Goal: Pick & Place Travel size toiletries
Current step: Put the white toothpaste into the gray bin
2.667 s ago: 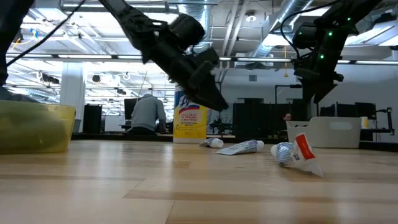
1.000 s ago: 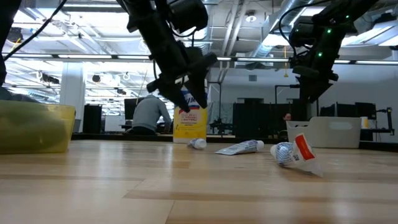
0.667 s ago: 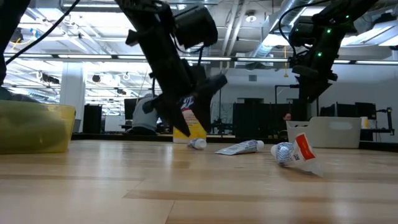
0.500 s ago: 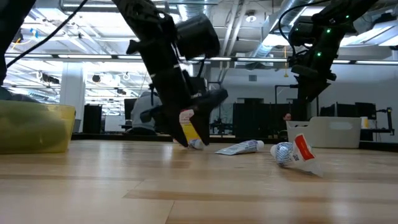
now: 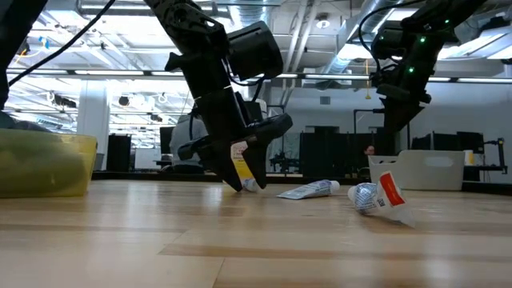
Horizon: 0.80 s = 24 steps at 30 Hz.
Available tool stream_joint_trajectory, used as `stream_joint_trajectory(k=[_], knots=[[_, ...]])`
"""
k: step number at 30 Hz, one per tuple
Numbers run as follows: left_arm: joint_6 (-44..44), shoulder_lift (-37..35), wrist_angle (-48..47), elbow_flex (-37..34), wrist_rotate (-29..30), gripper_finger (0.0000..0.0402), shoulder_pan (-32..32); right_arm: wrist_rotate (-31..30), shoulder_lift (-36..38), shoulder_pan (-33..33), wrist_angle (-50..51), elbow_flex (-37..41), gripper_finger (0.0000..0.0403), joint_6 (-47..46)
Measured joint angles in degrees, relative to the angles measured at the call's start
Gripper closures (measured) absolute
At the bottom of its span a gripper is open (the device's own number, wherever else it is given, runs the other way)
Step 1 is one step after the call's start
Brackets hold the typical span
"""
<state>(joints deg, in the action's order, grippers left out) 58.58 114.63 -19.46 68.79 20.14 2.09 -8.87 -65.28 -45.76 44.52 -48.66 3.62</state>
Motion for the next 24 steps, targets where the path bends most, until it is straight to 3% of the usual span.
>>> stream_joint_trajectory(k=[15, 20, 24], knots=[[0.43, 0.01, 0.24, -0.02, -3.08, 0.0353, -0.03, 0.0, -0.02, 0.0, -0.21, 0.0, 0.0117, 1.03], [0.38, -0.48, 0.44, -0.09, -5.31, 0.0358, -0.02, 0.71, -0.02, 0.05, -0.21, 0.0, 0.0117, 0.85], [-1.35, -2.25, 0.21, -0.31, -7.84, 0.0353, 0.2, 7.95, -0.02, 0.07, -0.49, 0.0, 0.0117, 1.05]])
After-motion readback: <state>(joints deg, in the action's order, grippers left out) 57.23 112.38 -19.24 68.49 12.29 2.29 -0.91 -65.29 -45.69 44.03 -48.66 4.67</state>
